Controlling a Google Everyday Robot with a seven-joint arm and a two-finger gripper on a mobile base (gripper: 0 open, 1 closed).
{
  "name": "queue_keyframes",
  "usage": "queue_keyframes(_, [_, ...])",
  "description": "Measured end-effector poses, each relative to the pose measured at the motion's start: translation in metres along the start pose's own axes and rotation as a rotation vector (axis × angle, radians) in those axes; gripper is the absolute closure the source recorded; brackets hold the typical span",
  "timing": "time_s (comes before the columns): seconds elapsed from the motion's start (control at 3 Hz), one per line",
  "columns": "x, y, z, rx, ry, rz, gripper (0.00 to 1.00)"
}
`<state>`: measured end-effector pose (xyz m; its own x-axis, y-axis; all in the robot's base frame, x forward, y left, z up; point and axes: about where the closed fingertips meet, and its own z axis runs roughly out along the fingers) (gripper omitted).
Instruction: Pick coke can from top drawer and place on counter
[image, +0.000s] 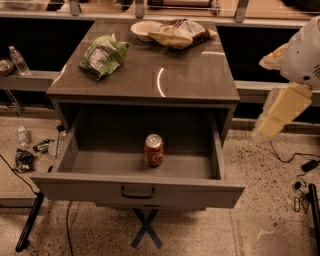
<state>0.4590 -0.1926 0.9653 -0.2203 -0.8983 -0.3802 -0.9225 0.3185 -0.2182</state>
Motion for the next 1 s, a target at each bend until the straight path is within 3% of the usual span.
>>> queue_keyframes(0.33, [-0.019, 0.006, 0.046, -0.041, -0.21, 0.075, 0.0])
queue_keyframes(0.67, [-0.066, 0.001, 0.084, -0.046, -0.396, 0.091, 0.0])
queue_keyframes(1.0, [-0.081, -0.015, 0.081, 0.018, -0.44, 0.1, 0.0])
